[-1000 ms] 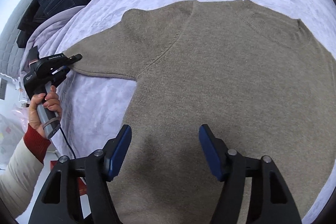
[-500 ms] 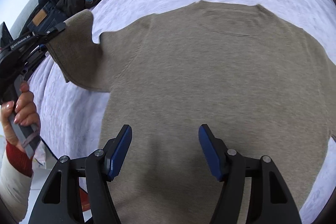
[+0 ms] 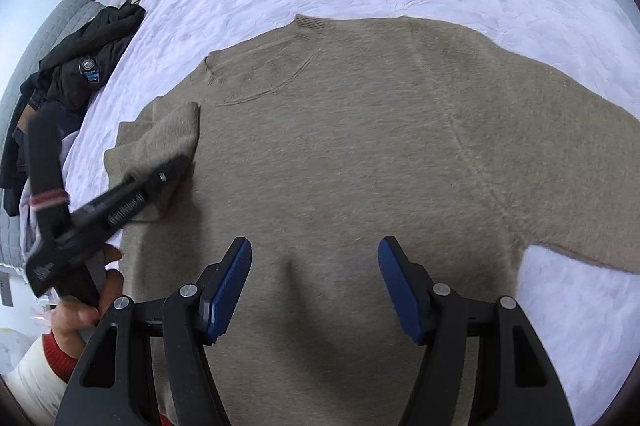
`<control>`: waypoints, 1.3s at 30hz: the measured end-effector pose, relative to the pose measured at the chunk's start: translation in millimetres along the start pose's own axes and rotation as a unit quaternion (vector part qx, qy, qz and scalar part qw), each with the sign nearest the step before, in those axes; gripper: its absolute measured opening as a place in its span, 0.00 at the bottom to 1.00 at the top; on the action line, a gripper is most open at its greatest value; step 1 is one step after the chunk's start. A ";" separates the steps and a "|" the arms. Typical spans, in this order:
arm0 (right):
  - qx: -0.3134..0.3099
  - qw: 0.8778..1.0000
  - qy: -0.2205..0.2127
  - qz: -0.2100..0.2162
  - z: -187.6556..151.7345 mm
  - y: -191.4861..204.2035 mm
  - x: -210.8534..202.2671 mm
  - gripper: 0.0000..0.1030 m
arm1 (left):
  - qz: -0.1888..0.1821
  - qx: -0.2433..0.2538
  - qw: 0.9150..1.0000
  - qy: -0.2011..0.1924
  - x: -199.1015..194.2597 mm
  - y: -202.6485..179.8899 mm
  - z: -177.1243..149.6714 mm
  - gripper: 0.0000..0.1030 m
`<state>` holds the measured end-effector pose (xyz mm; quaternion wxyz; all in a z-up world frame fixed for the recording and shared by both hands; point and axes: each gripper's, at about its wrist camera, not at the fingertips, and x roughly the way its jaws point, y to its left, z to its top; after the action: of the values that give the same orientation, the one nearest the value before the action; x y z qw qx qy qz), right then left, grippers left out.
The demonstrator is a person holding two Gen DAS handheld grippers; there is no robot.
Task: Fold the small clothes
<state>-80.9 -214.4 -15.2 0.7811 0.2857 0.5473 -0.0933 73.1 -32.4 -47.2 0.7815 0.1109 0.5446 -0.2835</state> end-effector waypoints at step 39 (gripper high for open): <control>-0.290 0.955 -0.052 -0.022 51.4 197.4 82.8 0.09 | 0.153 -0.126 0.980 -0.003 -28.0 155.4 -63.2 0.91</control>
<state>82.6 -67.0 -10.2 0.8556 0.0299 0.5155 0.0371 104.0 133.7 -66.9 0.8251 0.0923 0.5500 -0.0900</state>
